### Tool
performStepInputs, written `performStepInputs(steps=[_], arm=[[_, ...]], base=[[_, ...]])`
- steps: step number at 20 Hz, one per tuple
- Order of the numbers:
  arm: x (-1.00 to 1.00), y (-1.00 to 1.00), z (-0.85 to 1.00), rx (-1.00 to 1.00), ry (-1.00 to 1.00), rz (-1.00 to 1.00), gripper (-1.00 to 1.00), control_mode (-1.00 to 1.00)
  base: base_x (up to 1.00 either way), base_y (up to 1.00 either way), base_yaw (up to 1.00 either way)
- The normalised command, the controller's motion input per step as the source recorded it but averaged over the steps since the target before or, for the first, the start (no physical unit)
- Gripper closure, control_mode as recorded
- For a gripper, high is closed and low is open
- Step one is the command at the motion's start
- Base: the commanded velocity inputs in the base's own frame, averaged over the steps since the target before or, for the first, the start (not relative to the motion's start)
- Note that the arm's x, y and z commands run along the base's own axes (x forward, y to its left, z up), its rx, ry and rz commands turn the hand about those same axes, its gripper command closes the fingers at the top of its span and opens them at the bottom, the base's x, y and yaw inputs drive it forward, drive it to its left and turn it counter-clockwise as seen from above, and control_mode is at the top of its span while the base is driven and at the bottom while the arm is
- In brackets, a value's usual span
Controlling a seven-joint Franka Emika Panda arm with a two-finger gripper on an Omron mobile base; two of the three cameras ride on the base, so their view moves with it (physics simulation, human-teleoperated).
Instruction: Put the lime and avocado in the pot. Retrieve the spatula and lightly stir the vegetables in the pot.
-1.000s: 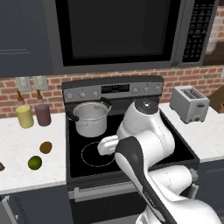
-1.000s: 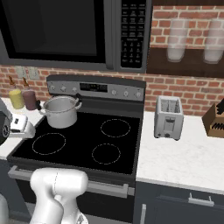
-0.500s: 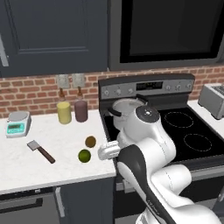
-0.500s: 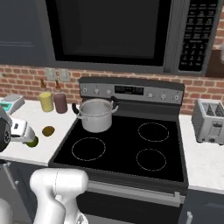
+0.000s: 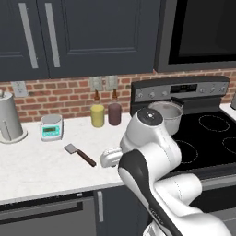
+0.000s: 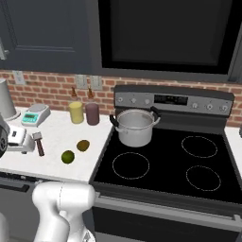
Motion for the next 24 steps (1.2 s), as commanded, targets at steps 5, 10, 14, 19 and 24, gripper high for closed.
performStepInputs(steps=[5,10,14,19,24], arm=[[0.00,0.00,0.00,0.00,0.00,0.00,-1.00,1.00],[0.00,0.00,0.00,0.00,0.00,0.00,-1.00,1.00],[0.00,0.00,0.00,0.00,0.00,0.00,-1.00,1.00],[0.43,-0.05,-0.04,0.00,0.01,0.00,-1.00,-1.00],[0.63,-0.50,-0.27,0.00,0.07,0.00,-1.00,-1.00]], base=[[0.15,-0.21,0.00],[0.87,0.19,0.00],[1.00,0.00,0.00],[0.40,0.00,0.00],[0.00,0.00,0.00]])
